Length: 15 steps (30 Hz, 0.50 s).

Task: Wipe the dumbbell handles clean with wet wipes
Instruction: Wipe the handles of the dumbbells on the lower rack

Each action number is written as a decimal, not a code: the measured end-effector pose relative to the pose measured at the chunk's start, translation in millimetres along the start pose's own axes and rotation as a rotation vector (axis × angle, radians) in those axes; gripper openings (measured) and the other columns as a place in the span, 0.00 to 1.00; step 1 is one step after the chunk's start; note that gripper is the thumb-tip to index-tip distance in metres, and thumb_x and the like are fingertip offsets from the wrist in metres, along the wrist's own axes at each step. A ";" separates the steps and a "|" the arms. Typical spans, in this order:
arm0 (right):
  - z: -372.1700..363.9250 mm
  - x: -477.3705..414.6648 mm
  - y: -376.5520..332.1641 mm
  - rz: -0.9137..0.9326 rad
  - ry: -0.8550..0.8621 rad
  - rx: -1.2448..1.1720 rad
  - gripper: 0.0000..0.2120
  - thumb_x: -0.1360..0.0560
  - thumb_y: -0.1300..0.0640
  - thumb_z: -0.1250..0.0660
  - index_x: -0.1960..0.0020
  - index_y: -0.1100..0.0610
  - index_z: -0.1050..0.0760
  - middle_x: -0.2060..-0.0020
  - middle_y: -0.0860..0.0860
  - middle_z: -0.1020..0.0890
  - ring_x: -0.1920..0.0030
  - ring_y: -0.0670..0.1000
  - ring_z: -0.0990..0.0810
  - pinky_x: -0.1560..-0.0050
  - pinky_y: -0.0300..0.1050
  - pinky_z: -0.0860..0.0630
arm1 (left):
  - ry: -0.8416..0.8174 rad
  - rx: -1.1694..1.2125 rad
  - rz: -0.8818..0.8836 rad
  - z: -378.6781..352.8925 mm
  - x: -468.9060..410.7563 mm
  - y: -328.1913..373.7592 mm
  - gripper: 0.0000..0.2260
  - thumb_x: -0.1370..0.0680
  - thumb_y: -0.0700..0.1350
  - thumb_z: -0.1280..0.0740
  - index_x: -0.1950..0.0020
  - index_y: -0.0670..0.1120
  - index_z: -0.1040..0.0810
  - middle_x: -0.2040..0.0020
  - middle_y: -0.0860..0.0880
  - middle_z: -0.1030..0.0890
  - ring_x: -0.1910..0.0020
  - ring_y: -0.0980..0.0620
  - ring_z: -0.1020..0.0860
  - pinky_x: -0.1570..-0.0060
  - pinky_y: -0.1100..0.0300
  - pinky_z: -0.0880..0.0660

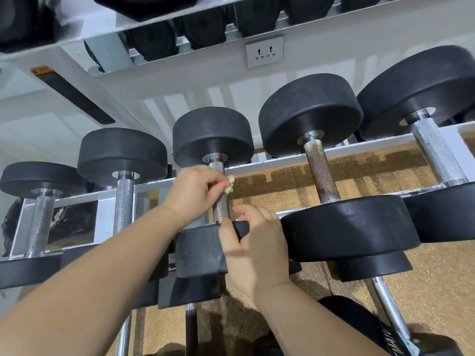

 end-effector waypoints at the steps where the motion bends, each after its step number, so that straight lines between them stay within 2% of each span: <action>1: -0.4 0.2 0.2 0.002 -0.001 -0.003 0.28 0.31 0.35 0.47 0.40 0.47 0.22 0.48 0.43 0.22 0.42 0.46 0.30 0.40 0.44 0.30 | 0.047 -0.043 0.011 0.8 -6.8 -0.9 0.05 0.25 0.44 0.28 0.58 0.45 0.13 0.63 0.49 0.16 0.62 0.49 0.20 0.57 0.58 0.25; 5: -0.1 1.2 0.3 0.003 0.003 -0.025 0.28 0.31 0.35 0.47 0.41 0.47 0.21 0.49 0.43 0.22 0.42 0.47 0.30 0.39 0.47 0.30 | 0.125 -0.087 0.058 8.5 -18.6 -4.5 0.04 0.24 0.41 0.28 0.54 0.44 0.13 0.59 0.47 0.15 0.58 0.46 0.18 0.53 0.52 0.21; 8: 0.0 0.8 0.7 0.010 0.005 -0.015 0.27 0.30 0.35 0.46 0.41 0.48 0.21 0.48 0.45 0.21 0.42 0.49 0.29 0.39 0.48 0.29 | -0.047 0.128 0.075 7.0 -2.3 -7.3 0.01 0.26 0.43 0.25 0.57 0.48 0.13 0.60 0.51 0.15 0.60 0.52 0.18 0.56 0.54 0.21; 10: -0.6 0.9 0.1 0.020 0.006 -0.005 0.26 0.30 0.35 0.46 0.42 0.48 0.21 0.48 0.46 0.21 0.43 0.49 0.28 0.40 0.48 0.29 | -0.204 0.257 0.120 4.8 13.5 -10.2 0.01 0.26 0.43 0.23 0.57 0.48 0.12 0.61 0.52 0.15 0.61 0.53 0.18 0.59 0.58 0.22; 11: -0.7 0.7 -0.1 0.022 0.003 0.001 0.26 0.30 0.36 0.46 0.43 0.47 0.21 0.49 0.45 0.22 0.43 0.49 0.28 0.40 0.48 0.29 | -0.231 0.284 0.144 4.5 19.9 -12.0 0.01 0.26 0.41 0.22 0.57 0.47 0.12 0.61 0.52 0.15 0.61 0.53 0.18 0.59 0.59 0.22; 13: -0.3 0.6 -0.4 0.020 -0.004 0.009 0.25 0.30 0.36 0.47 0.43 0.46 0.21 0.48 0.43 0.22 0.42 0.48 0.28 0.40 0.47 0.29 | -0.159 0.273 0.184 6.6 24.9 -15.5 0.02 0.26 0.41 0.23 0.56 0.47 0.12 0.61 0.54 0.14 0.60 0.55 0.18 0.57 0.62 0.23; 15: -0.3 0.4 -0.9 0.016 -0.014 0.017 0.25 0.30 0.36 0.47 0.42 0.46 0.22 0.48 0.41 0.22 0.41 0.46 0.29 0.40 0.44 0.30 | -0.007 0.176 0.197 10.1 18.6 -18.6 0.03 0.25 0.41 0.24 0.55 0.48 0.12 0.60 0.55 0.14 0.60 0.58 0.19 0.55 0.63 0.24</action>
Point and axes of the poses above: each hand's wrist, its own x-axis away from the middle knuckle, its own z-axis out of the back of the hand, y = z × x, the point moved 5 cm from there along -x, towards the middle knuckle
